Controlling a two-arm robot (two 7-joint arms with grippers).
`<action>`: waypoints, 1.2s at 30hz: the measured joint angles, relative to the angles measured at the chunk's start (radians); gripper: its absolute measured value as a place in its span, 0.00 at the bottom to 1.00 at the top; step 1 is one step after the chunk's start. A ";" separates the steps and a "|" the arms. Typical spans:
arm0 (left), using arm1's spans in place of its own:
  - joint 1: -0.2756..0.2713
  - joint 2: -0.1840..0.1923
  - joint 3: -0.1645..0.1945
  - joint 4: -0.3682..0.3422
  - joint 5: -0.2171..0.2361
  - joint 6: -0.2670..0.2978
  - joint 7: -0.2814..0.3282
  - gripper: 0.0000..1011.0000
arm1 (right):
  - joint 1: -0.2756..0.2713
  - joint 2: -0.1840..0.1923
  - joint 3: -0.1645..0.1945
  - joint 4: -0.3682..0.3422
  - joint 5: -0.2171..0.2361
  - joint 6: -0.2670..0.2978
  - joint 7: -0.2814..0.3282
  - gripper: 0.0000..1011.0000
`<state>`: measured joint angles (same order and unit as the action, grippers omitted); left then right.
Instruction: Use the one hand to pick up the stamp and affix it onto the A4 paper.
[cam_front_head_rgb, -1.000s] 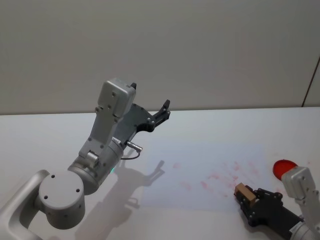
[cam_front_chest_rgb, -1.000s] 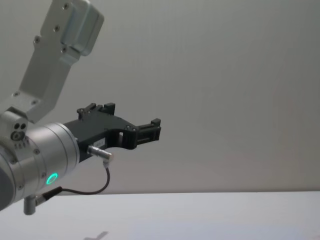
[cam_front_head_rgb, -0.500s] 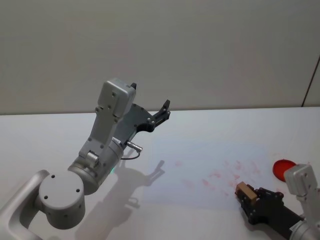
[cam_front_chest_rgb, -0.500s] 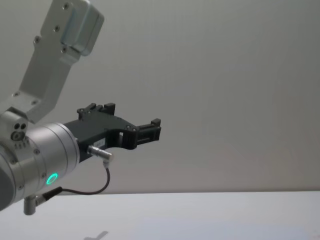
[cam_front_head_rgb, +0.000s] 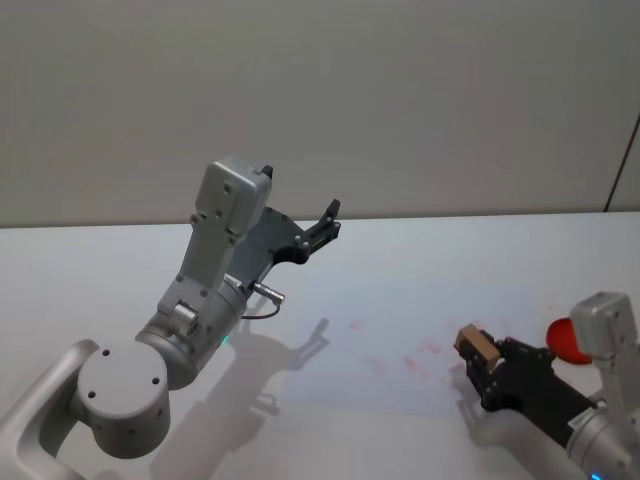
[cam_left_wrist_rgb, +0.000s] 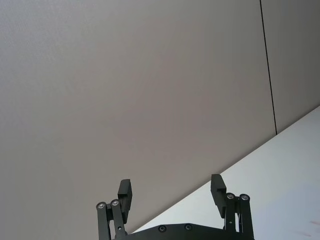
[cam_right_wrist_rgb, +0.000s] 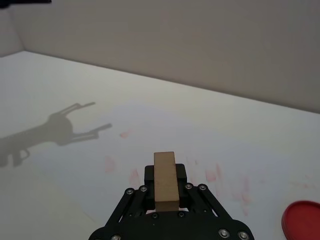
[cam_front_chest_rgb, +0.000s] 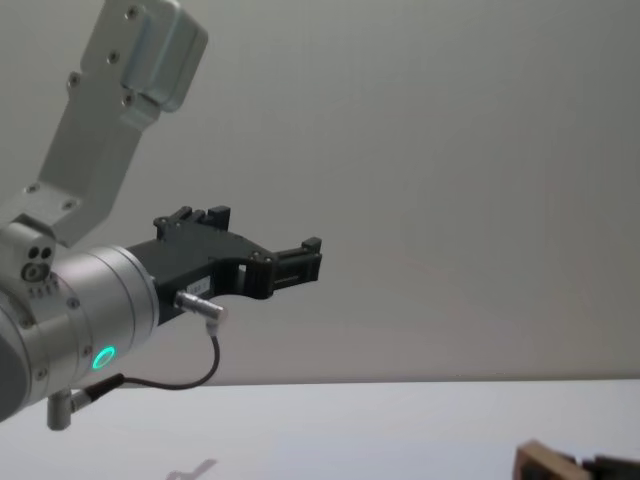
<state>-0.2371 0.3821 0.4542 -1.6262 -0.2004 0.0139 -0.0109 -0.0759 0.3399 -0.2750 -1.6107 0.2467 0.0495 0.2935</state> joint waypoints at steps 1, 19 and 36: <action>0.000 0.000 0.000 0.000 0.000 0.000 0.000 0.99 | 0.002 -0.002 0.000 -0.004 0.001 -0.002 0.000 0.22; 0.000 0.000 0.000 0.000 0.000 0.000 0.000 0.99 | 0.018 0.018 0.031 -0.039 0.021 -0.050 -0.007 0.22; 0.000 0.000 0.000 0.000 0.000 0.000 0.000 0.99 | -0.026 0.089 0.090 -0.019 0.056 -0.087 -0.041 0.22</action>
<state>-0.2371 0.3821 0.4542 -1.6262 -0.2004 0.0139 -0.0109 -0.1016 0.4292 -0.1855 -1.6302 0.3022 -0.0376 0.2524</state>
